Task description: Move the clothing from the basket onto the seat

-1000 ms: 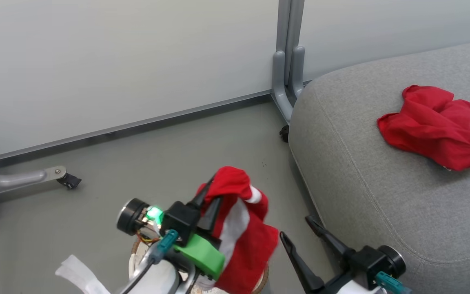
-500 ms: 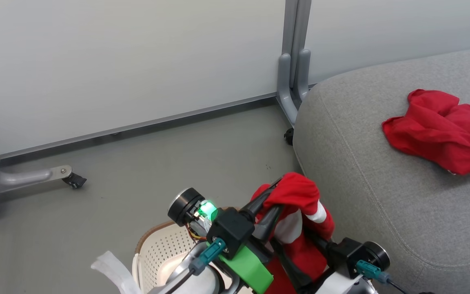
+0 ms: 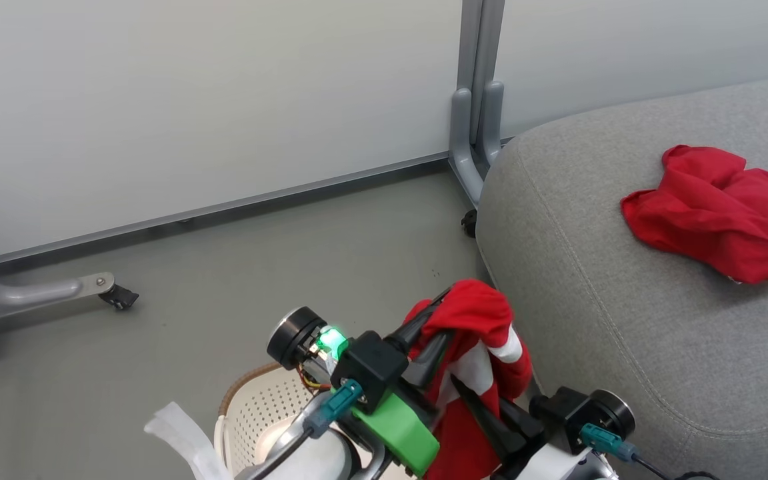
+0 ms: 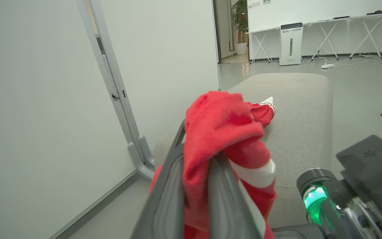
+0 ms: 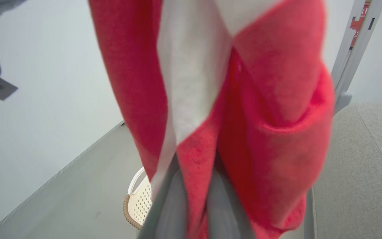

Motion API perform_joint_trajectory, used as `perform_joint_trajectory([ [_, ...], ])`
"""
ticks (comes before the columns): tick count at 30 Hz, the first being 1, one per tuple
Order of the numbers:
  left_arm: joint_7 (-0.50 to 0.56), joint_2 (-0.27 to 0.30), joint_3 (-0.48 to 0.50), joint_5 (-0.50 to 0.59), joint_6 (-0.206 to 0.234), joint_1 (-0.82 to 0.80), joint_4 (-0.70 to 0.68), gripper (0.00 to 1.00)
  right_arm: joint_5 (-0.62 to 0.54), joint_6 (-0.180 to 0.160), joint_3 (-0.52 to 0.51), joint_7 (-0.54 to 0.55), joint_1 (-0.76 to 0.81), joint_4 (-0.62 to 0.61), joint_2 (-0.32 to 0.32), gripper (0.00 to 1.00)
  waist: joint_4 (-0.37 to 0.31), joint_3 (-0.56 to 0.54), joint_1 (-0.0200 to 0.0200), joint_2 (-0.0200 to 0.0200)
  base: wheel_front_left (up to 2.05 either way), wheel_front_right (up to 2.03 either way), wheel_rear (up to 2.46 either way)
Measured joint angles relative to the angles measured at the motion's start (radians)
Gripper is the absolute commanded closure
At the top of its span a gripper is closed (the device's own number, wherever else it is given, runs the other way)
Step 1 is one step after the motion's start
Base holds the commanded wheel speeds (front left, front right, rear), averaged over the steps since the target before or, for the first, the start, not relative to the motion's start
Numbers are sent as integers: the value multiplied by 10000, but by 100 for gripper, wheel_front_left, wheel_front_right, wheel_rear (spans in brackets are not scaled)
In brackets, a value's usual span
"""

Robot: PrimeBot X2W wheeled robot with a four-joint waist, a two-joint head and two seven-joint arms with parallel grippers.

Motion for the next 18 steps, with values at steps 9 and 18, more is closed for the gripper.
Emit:
perform_joint_trajectory([
  [9,58,52,138,-389,-17,122,267,0,65,0,-33,0,96,-35,-54,100,26,96,0,0,0,0,0],
  [18,174,127,127,-644,-105,141,349,0,132,0,-81,0,96,-100,-105,100,49,197,0,0,0,0,0],
])
